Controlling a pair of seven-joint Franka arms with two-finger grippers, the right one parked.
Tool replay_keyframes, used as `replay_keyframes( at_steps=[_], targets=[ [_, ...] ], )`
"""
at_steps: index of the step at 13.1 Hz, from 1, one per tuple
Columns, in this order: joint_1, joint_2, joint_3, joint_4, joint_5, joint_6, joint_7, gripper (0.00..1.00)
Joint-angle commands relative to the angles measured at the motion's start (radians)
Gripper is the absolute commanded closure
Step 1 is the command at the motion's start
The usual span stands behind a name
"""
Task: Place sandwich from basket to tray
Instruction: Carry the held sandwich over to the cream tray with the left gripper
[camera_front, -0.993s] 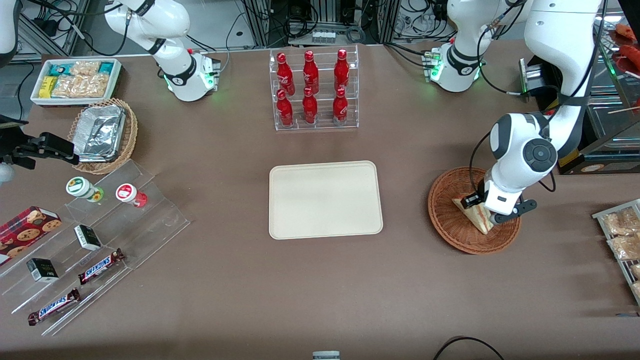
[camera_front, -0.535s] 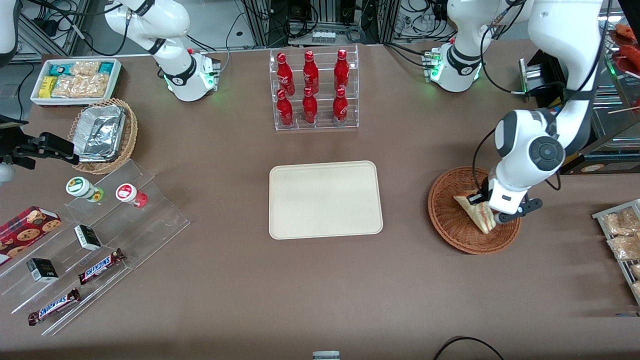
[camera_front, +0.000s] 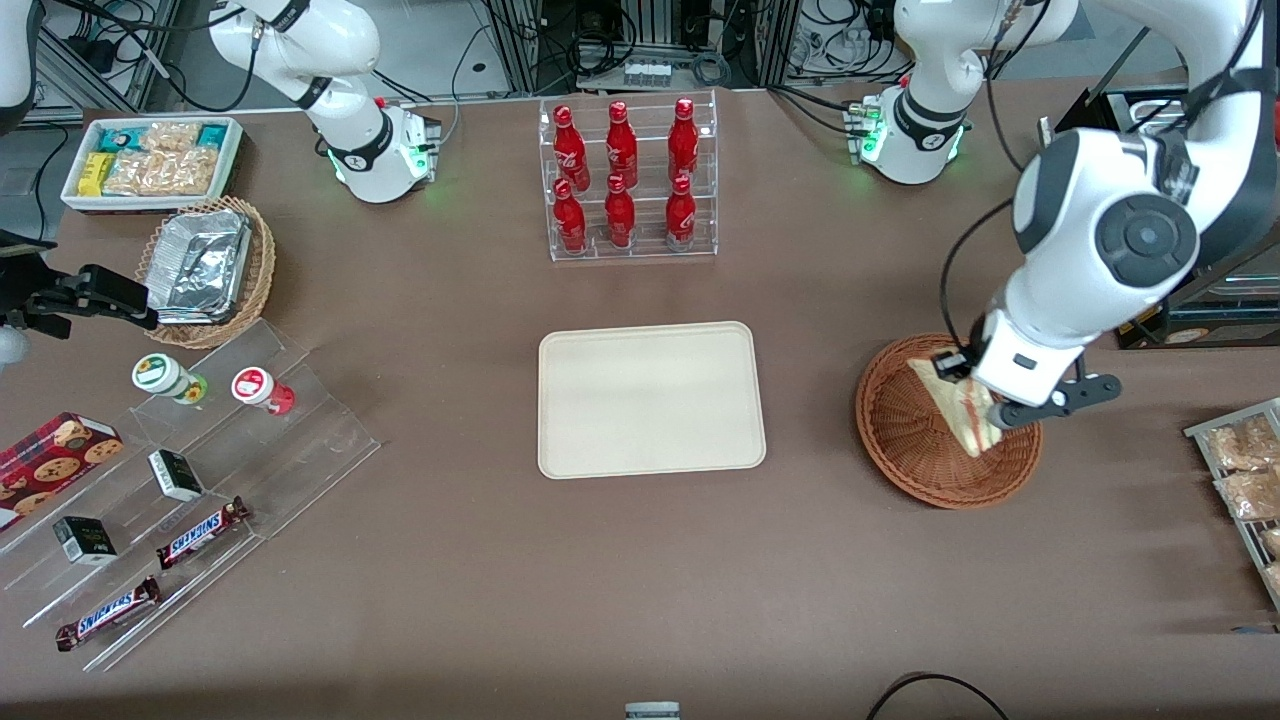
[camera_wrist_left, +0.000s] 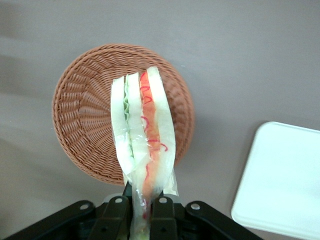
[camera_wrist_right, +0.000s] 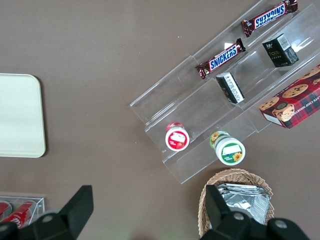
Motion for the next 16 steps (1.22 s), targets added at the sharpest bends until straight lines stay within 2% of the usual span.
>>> replay_keyframes(
  at_steps=[1, 6, 12, 16],
  targets=[
    [0.003, 0.025, -0.064, 0.071, 0.01, -0.037, -0.014, 1.0],
    [-0.011, 0.078, -0.189, 0.144, 0.001, -0.029, -0.022, 1.0],
    [-0.181, 0.273, -0.197, 0.279, 0.009, -0.022, -0.206, 1.0],
    [-0.258, 0.35, -0.197, 0.289, 0.004, 0.029, -0.266, 1.0]
  ],
)
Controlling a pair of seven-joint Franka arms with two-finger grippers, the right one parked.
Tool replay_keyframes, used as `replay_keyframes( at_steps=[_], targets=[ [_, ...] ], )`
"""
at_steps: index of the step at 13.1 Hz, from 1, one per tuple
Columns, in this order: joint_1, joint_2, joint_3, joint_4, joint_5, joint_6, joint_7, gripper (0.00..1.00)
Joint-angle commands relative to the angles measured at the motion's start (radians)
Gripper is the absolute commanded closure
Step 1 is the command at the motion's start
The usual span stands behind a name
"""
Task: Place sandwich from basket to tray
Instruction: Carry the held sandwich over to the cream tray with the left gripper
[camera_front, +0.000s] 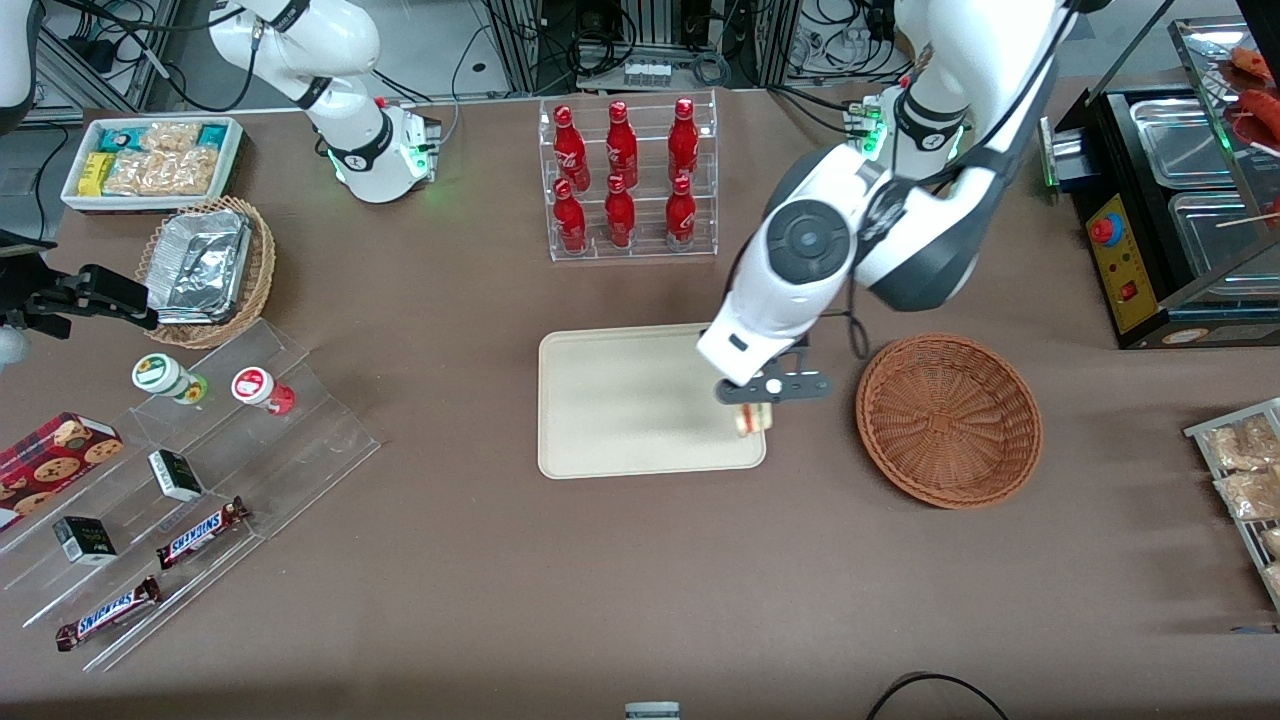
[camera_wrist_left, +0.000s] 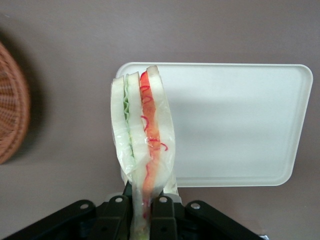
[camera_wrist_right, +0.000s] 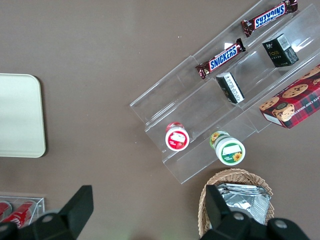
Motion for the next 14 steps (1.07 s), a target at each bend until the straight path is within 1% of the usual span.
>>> replay_keyframes(
  at_steps=[1, 5, 7, 8, 11, 14],
  targets=[
    [-0.054, 0.062, 0.003, 0.043, 0.006, 0.009, -0.034, 1.0],
    [-0.13, 0.145, 0.005, 0.037, 0.02, 0.116, -0.052, 1.0],
    [-0.173, 0.186, 0.008, 0.035, 0.062, 0.165, -0.06, 1.0],
    [-0.178, 0.203, 0.008, 0.031, 0.084, 0.192, -0.07, 1.0],
    [-0.201, 0.248, 0.011, 0.024, 0.115, 0.232, -0.073, 1.0],
    [-0.206, 0.271, 0.011, 0.02, 0.121, 0.273, -0.084, 1.0]
  ],
)
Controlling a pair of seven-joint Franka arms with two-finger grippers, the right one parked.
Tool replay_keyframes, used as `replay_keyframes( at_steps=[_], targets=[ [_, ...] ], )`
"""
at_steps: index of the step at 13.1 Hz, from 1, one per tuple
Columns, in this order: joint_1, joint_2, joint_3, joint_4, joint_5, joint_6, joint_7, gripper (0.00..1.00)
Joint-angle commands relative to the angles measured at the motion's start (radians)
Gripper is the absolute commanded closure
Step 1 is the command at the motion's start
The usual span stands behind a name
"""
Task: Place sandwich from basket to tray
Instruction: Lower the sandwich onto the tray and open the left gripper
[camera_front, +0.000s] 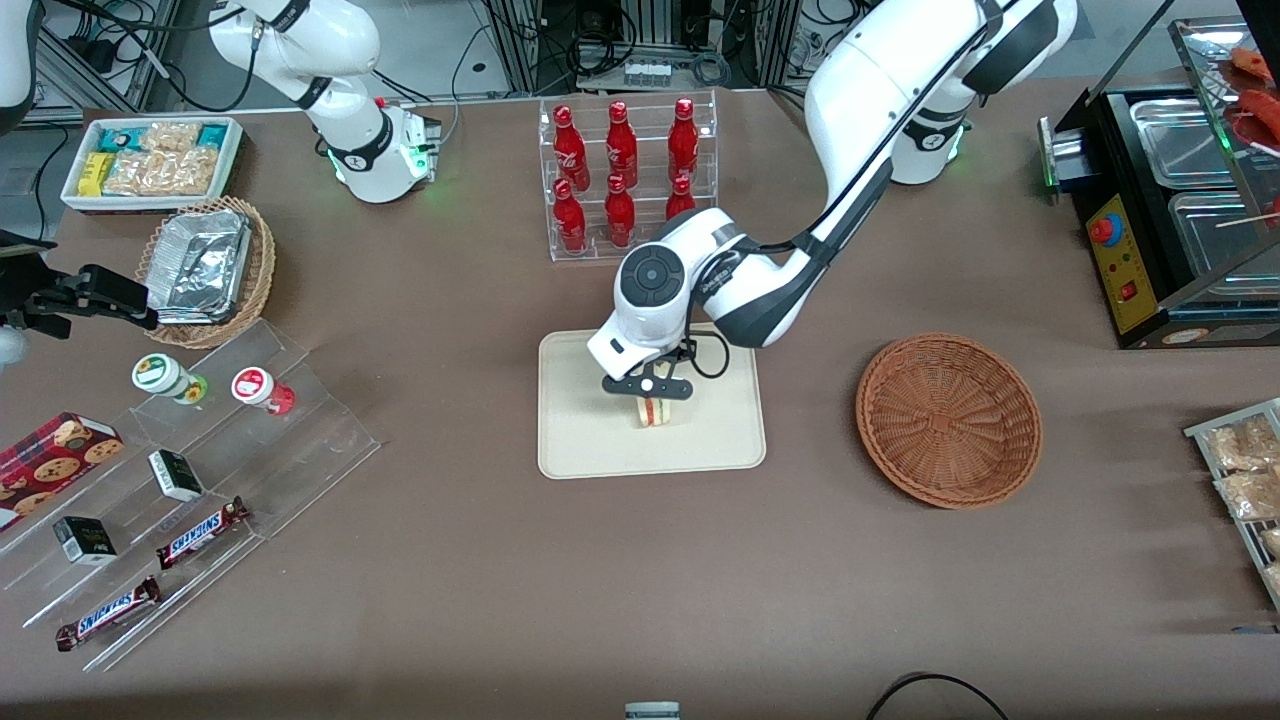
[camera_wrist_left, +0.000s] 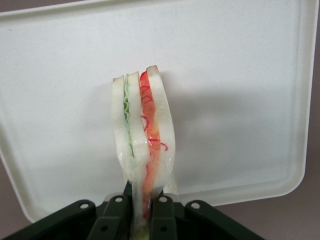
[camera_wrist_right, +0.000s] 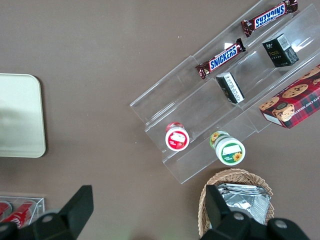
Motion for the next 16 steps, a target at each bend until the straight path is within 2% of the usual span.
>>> replay_keyframes(
  at_steps=[1, 5, 6, 7, 8, 9, 13, 16],
  targets=[
    [-0.027, 0.018, 0.011, 0.018, 0.035, 0.018, -0.039, 1.0],
    [-0.03, 0.041, 0.012, 0.019, 0.061, 0.044, -0.053, 1.0],
    [-0.03, 0.044, 0.014, 0.019, 0.059, 0.045, -0.054, 0.89],
    [-0.03, 0.044, 0.014, 0.022, 0.058, 0.044, -0.054, 0.63],
    [-0.03, 0.044, 0.014, 0.022, 0.061, 0.044, -0.05, 0.1],
    [-0.027, 0.041, 0.014, 0.022, 0.059, 0.042, -0.048, 0.0],
    [-0.015, -0.009, 0.017, 0.03, 0.053, 0.029, -0.054, 0.0],
    [0.046, -0.142, 0.017, 0.028, 0.035, -0.092, -0.065, 0.0]
  ],
)
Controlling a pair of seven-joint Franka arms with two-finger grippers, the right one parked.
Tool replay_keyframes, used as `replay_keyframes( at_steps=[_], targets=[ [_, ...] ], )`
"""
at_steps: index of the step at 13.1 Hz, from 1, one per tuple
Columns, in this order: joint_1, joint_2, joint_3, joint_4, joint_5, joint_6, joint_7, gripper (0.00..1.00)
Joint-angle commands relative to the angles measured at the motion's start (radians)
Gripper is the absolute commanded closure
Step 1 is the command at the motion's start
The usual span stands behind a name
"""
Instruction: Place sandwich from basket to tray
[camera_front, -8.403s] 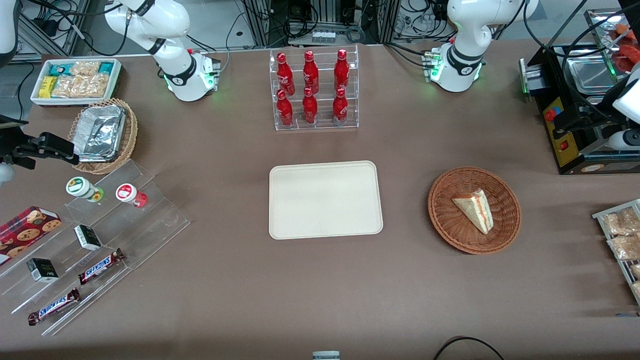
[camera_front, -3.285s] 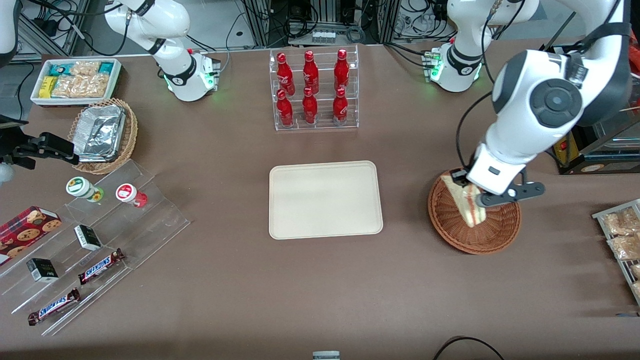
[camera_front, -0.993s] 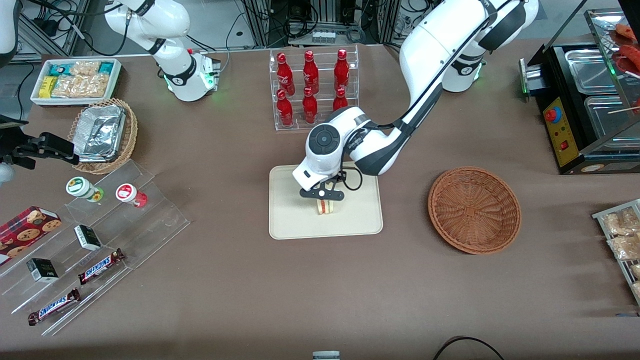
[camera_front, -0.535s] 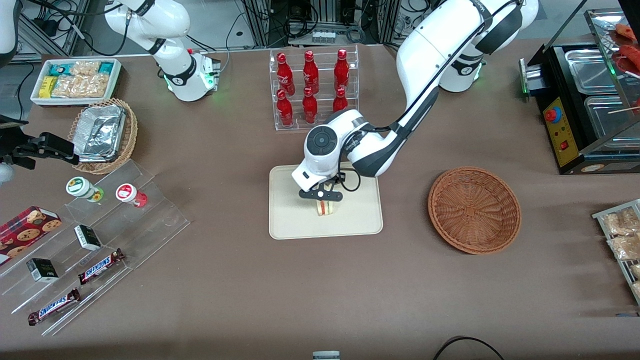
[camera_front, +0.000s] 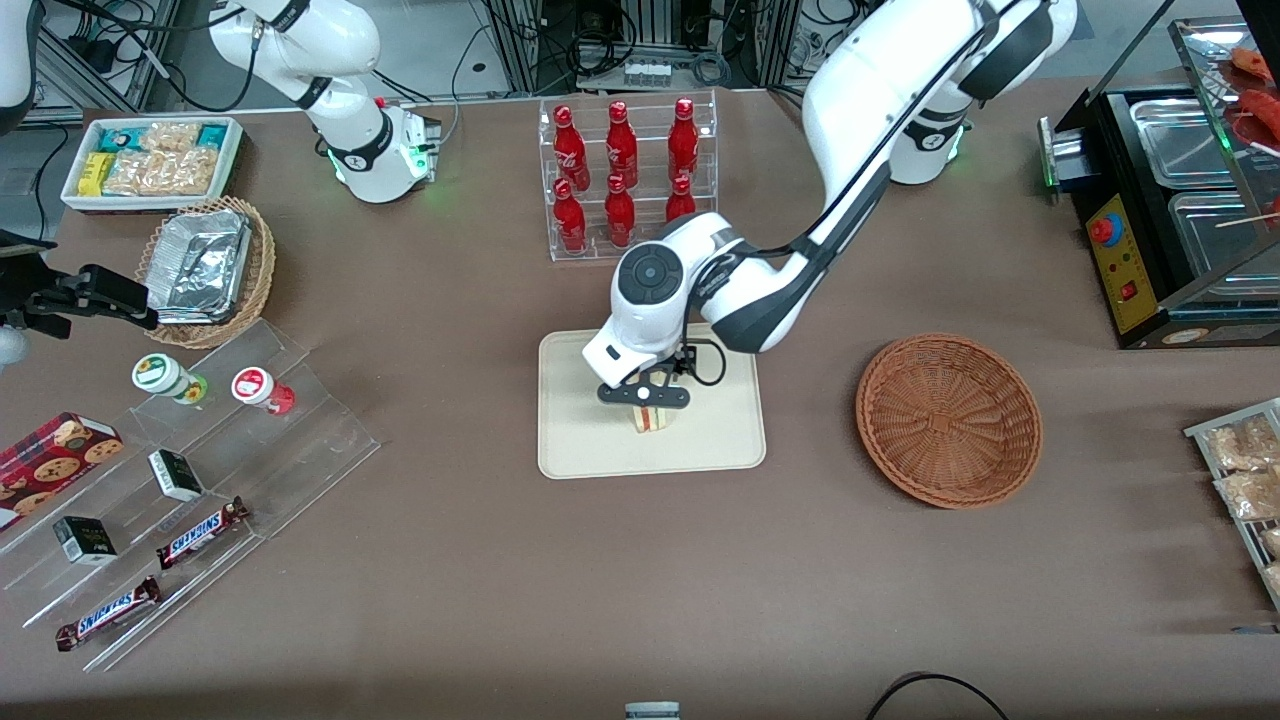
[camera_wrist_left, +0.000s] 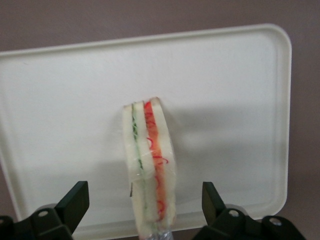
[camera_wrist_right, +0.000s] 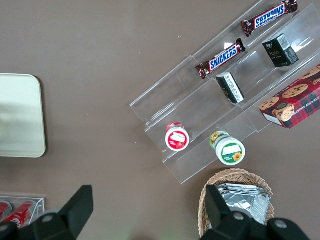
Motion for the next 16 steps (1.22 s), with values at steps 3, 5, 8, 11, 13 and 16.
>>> replay_keyframes(
  at_steps=[3, 5, 8, 11, 13, 16],
  targets=[
    [0.101, -0.254, 0.003, -0.022, -0.045, -0.222, -0.039, 0.0],
    [0.176, -0.329, 0.003, -0.019, -0.106, -0.3, -0.027, 0.0],
    [0.213, -0.422, 0.012, -0.016, -0.119, -0.409, -0.022, 0.0],
    [0.294, -0.498, 0.014, -0.019, -0.116, -0.529, 0.109, 0.0],
    [0.348, -0.541, 0.014, -0.024, -0.114, -0.581, 0.194, 0.0],
    [0.454, -0.584, 0.014, -0.03, -0.13, -0.641, 0.399, 0.0]
  ],
)
